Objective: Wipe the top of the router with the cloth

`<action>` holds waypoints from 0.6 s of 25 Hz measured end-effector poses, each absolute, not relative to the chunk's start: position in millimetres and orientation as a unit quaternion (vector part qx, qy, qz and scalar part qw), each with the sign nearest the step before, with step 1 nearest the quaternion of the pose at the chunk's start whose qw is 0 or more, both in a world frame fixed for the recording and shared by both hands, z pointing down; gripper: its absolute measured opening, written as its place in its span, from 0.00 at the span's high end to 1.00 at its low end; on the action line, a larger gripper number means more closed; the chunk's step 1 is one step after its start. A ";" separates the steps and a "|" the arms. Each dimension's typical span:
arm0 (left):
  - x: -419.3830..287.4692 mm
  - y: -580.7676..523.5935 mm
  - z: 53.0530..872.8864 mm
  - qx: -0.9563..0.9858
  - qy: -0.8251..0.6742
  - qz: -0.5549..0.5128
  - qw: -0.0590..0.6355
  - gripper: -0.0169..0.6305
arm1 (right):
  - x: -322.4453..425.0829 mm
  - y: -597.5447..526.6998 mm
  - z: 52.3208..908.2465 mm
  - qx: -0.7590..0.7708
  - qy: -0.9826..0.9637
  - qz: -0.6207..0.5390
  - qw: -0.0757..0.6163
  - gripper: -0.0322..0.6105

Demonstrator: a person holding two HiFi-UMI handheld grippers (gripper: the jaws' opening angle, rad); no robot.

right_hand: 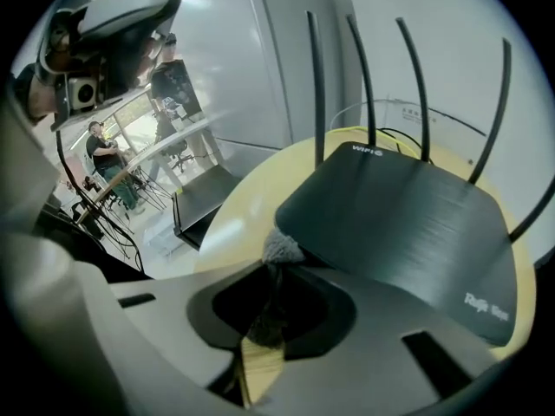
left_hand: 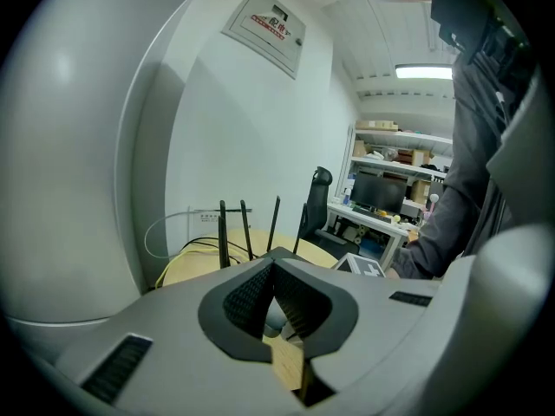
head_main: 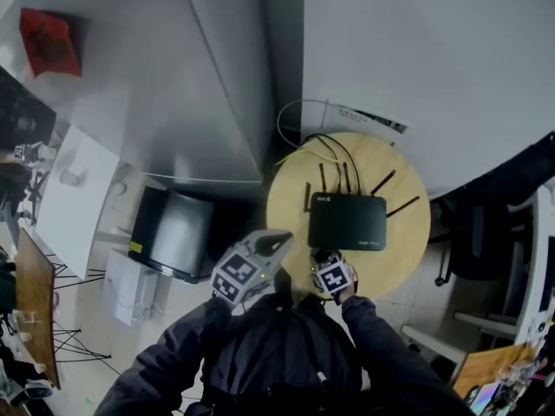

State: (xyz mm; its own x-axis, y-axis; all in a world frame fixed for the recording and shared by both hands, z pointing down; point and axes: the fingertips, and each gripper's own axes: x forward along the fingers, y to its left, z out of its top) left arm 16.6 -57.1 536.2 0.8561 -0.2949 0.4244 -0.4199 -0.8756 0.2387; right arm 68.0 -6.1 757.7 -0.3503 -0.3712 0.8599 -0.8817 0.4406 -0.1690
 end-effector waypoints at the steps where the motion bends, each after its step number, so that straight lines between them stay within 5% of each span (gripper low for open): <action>1: 14.7 -57.6 536.9 0.949 -0.188 0.191 0.164 0.99 | 68.2 -6.1 758.1 0.414 -0.753 0.326 0.393 0.84; 5: 12.5 -56.4 539.6 0.951 -0.178 0.189 0.166 0.99 | 76.9 8.0 757.6 0.409 -0.756 0.343 0.379 0.84; 15: 40.3 -56.3 533.8 0.959 -0.131 0.186 0.169 0.99 | 154.2 20.2 610.5 0.497 -0.781 0.314 0.209 0.84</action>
